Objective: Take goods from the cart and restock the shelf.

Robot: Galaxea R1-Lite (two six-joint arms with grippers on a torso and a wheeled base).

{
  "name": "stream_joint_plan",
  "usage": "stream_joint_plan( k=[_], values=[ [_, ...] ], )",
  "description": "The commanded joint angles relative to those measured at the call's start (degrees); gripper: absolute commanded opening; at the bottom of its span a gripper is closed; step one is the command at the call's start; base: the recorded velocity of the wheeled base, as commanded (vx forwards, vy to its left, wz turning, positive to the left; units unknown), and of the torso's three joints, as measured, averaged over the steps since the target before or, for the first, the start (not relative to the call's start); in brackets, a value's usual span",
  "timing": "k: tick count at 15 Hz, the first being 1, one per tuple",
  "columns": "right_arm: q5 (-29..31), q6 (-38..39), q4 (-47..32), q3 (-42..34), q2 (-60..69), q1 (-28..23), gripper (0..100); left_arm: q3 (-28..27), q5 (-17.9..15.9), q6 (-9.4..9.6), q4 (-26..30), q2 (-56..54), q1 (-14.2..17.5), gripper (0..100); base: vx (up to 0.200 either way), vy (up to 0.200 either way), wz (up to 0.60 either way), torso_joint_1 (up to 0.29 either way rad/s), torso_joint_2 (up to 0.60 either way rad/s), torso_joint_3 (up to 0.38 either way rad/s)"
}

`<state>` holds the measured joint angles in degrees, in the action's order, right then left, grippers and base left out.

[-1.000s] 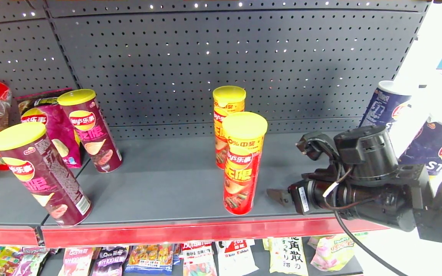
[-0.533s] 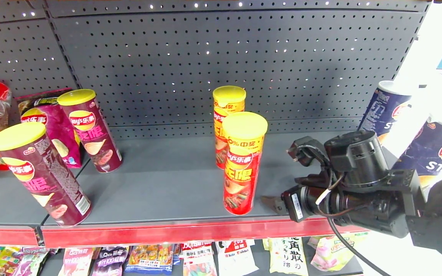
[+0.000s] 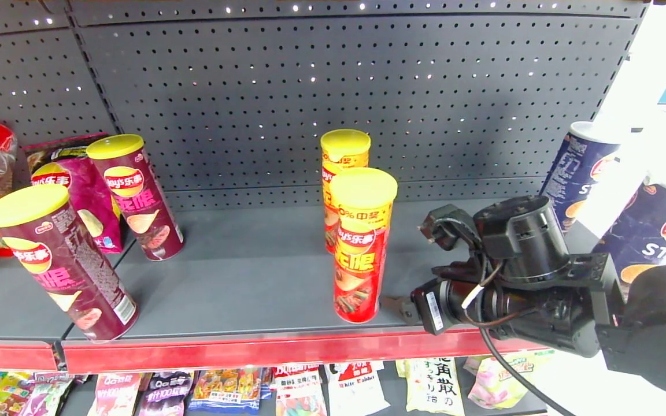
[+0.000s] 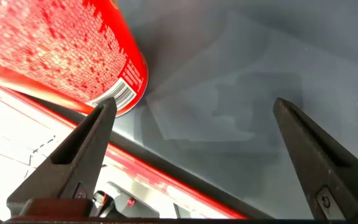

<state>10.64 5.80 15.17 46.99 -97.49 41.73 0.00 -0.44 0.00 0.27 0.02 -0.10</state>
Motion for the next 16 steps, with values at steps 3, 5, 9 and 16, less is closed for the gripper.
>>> stream_joint_plan(
  k=[3,5,9,16],
  values=[
    [-0.01,-0.09,0.04,0.47,-0.77,0.11,100,0.00,0.00,0.00,0.00,-0.02,0.01,100,0.000,0.000,0.00,0.000,0.00,0.000],
    [-0.01,-0.09,0.04,0.55,-0.86,0.11,100,0.00,0.00,0.00,0.00,-0.02,0.01,100,0.000,0.000,0.00,0.000,0.00,0.000],
    [-0.01,-0.18,0.30,1.26,-1.74,0.11,100,0.00,0.00,0.00,0.00,-0.02,0.01,100,0.000,0.000,0.00,0.000,0.00,0.000],
    [-1.06,-1.76,4.08,-3.84,4.06,0.11,100,0.00,0.00,0.00,0.00,-0.02,0.01,100,0.000,0.000,0.00,0.000,0.00,0.000]
  ],
)
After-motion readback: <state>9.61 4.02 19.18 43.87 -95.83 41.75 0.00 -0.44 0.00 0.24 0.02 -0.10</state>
